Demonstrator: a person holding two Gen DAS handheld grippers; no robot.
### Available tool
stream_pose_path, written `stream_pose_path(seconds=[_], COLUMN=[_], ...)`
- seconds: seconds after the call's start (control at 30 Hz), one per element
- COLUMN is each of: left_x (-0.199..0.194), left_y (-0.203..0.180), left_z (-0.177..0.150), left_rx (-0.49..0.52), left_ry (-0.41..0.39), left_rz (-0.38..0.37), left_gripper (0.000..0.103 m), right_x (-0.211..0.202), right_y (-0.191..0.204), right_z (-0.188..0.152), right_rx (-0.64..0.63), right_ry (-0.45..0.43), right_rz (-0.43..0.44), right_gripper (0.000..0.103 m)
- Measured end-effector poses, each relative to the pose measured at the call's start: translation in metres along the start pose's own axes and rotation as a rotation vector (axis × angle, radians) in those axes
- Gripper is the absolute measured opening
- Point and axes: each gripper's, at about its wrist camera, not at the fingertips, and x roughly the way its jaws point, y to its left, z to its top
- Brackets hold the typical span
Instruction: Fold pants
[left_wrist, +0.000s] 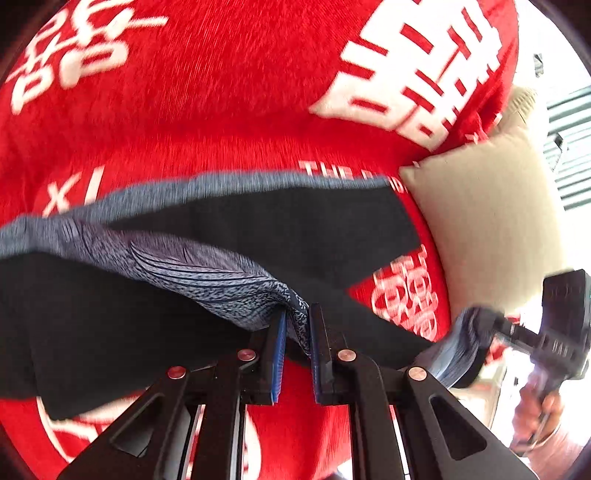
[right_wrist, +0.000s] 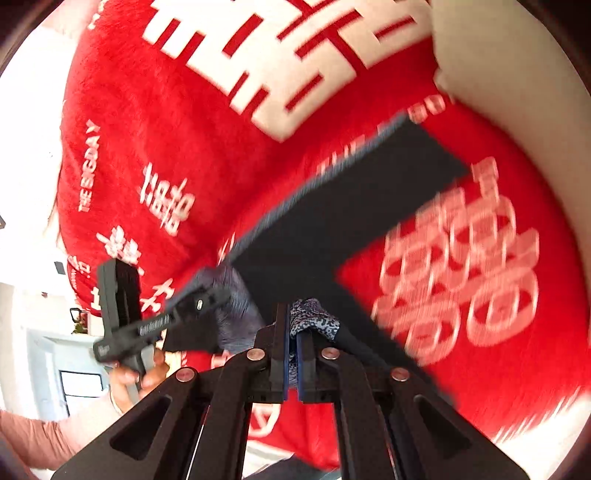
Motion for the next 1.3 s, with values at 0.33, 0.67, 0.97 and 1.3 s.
stream_pose_path(seconds=[0.33,0.67,0.97,1.3], left_x=[0.017,0.047,0.073,0.061], left_y=[0.01,0.019,0.019,0.011], left_z=[0.073,0.032,0.024,0.038], left_rx=[-0.064,-0.081,-0.115,-0.137], left_ry=[-0.117,0.023,0.038,-0.012], left_rz=[0.277,0.429,0.47,0.484], left_gripper=[0.014,0.014,0.014,0.014], right_x=[0.089,0.064,0.121,0.111], right_y=[-0.06,-0.045,-0.085,-0.074], right_z=[0.172,0.188,0.169,0.177], right_rx=[-0.018,-0.134,-0.134,-0.138], right_ry=[0.138,0.095,0.229,0.182], right_rz=[-0.148,-0.387,-0.442,-0.495], right_gripper=[0.011,0.066,0.02,0.045])
